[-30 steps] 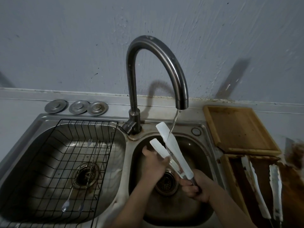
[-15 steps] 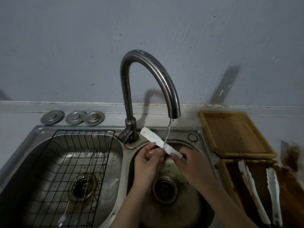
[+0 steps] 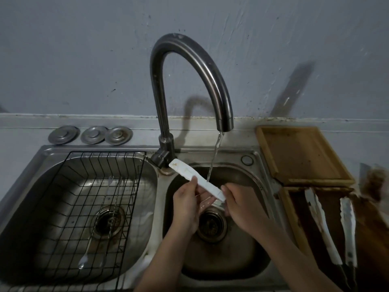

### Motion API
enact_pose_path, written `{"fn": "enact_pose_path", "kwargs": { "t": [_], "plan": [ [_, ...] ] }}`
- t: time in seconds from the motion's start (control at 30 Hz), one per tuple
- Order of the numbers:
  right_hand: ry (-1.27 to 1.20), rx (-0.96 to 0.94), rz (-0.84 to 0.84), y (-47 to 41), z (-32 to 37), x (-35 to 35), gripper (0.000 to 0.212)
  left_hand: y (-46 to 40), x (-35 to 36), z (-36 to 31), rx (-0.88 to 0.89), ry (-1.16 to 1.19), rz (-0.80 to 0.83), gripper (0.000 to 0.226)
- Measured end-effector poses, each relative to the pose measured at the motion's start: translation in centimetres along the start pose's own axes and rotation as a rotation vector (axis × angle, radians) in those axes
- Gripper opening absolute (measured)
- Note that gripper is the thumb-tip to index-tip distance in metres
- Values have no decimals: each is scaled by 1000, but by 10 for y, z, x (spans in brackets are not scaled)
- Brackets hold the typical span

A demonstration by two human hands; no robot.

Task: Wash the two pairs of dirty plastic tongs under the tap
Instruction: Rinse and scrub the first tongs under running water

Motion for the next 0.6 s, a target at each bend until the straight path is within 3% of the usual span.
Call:
{"fn": "enact_pose_path", "kwargs": {
  "t": [0.27,0.47,0.6],
  "plan": [
    [130,86,19,-13,-1,9,40,12,6,13,26,-205,167,24],
    [-37,65,66,-13,10,20,32,3,1,-1,152,-243,-5,16],
    [71,-15,73,2,-4,21,32,-3,-5,-12,51,-59,-50,3]
  ]
}}
Point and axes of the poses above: each hand's wrist, its own y-axis away from the middle knuckle, its own x-axis out of the palm, z = x × y, the point moved 3 cm from there along -y, towards the middle knuckle, and after that the axes turned 3 degrees about -z, right-handed, at the moved point
